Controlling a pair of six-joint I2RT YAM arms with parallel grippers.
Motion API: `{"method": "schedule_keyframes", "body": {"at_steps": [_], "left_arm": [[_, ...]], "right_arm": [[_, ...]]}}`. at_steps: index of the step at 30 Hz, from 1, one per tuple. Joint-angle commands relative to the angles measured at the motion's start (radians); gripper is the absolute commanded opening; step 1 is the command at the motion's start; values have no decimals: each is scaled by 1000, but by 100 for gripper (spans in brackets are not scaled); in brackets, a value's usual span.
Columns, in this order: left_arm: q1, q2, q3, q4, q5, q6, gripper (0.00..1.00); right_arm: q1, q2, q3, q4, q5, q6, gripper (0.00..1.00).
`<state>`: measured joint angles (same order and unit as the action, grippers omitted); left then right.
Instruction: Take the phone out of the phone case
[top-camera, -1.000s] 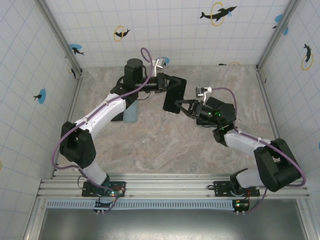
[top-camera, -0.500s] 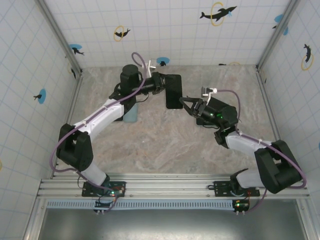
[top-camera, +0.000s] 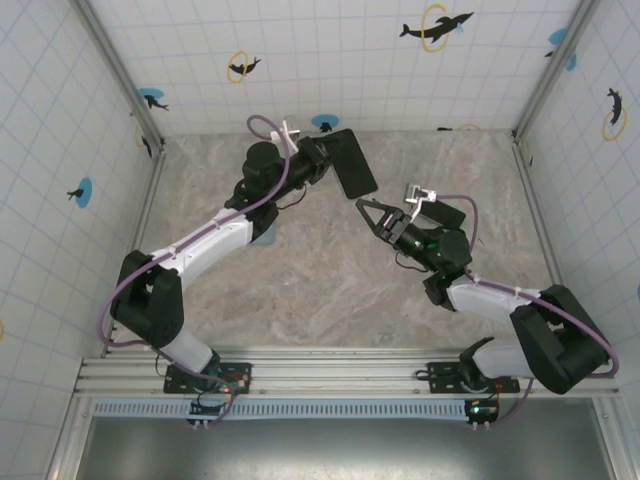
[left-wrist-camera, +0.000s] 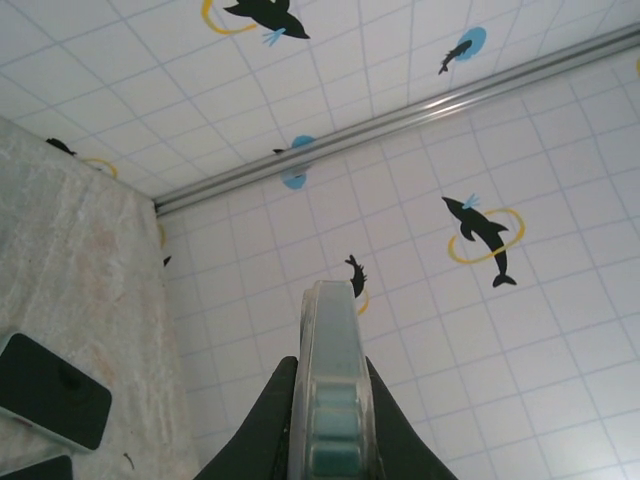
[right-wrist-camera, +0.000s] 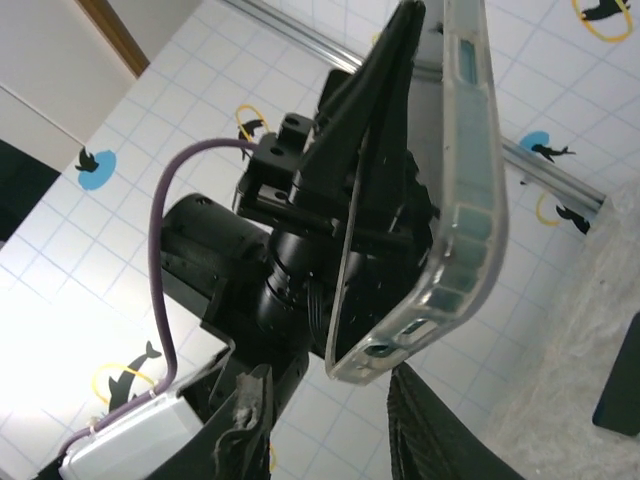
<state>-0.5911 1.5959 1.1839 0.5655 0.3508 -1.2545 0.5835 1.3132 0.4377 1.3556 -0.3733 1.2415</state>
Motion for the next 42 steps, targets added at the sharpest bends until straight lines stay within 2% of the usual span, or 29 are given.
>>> {"method": "schedule_keyframes", "body": {"at_steps": [1,16,21,28,31,42], "left_arm": [[-18,-43,-3,100,-64,-31,0],[-56,-57,-23,115,-118,-60,0],[-67,-60,-7,102,-105,-103,0],[-70,-97,-35,106,-106,-173,0],[-78,-112,-41,109,-99,-205,0],[-95,-151,-46,56,-78,-198,0]], "right_arm": [[8,12,14,90,40,-29,31],[25,43,74,35,22,-94,21],[10,17,95,-98,-28,-230,15],[-10,-35,123,-309,-61,-455,14],[-20,-46,128,-345,-61,-506,14],[-48,-43,126,-363,-60,-476,12]]}}
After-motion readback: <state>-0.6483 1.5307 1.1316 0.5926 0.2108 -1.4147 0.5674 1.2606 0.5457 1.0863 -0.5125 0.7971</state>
